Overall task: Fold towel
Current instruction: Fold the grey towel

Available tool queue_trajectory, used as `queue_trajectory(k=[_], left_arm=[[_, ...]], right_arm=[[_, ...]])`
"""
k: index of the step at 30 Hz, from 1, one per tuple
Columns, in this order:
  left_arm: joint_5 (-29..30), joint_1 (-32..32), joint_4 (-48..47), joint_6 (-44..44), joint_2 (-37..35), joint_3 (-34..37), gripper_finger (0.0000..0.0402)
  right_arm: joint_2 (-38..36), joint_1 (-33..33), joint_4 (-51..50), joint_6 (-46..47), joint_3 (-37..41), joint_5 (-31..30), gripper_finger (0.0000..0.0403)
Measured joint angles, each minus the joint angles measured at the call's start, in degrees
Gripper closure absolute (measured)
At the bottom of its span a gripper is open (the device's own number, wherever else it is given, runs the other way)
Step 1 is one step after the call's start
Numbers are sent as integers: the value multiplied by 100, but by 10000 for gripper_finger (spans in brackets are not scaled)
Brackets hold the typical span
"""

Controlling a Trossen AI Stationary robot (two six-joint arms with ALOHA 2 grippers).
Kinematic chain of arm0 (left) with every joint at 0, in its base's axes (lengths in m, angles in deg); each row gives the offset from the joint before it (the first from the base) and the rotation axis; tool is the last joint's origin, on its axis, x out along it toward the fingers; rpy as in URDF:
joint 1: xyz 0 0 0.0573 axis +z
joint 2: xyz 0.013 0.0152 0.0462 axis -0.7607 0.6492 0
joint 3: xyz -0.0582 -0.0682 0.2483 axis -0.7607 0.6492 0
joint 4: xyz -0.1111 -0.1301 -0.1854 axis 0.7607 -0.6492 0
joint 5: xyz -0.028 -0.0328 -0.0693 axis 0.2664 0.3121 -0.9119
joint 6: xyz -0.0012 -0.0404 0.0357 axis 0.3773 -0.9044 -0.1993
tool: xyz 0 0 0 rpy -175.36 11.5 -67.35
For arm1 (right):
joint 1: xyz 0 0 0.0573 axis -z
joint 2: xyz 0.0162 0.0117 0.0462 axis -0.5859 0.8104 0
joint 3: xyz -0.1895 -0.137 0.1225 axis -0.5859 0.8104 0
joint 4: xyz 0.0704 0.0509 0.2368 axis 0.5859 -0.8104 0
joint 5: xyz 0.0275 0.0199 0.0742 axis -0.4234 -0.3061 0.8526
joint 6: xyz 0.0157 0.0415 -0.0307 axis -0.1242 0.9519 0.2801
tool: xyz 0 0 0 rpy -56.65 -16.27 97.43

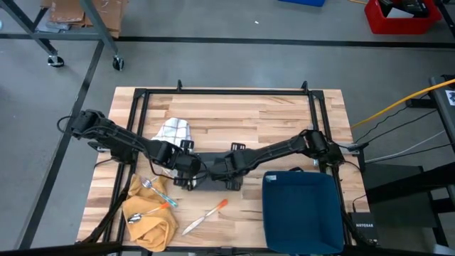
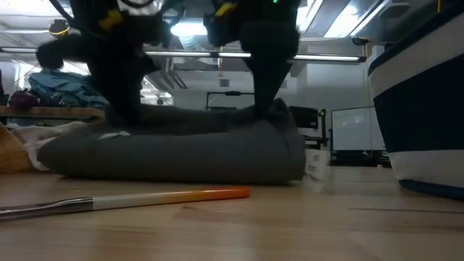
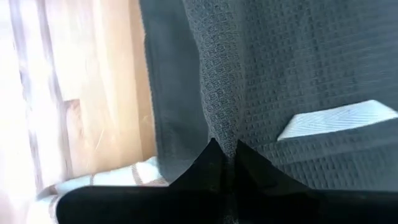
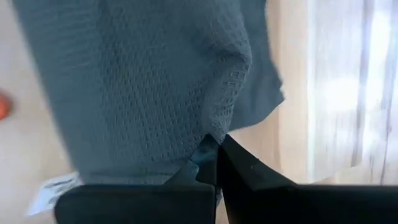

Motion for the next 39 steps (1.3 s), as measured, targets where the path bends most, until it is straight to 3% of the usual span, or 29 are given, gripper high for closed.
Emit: queue_trajectory(k=[6,15,20,25,35,39], left_arm=[[162,237,264,-191,0,400,362],[596,297,488,-400,0,805,266],[769,297,493,-820,0,895,242],[826,297,505,-1061,0,898,238],[2486,297,834,-1519,2,898,238],[2597,296,974,-1553,2,898,238]], right_arm=[[0,156,330,-260,308,-74,366],[0,184,393,-256,413,-221,232],[0,184,426,-255,413,-217,189],[0,184,553,-255,413,-214,178],[0,182,1234,-253,413,149,178],[0,182,1504,-255,413,246,178]])
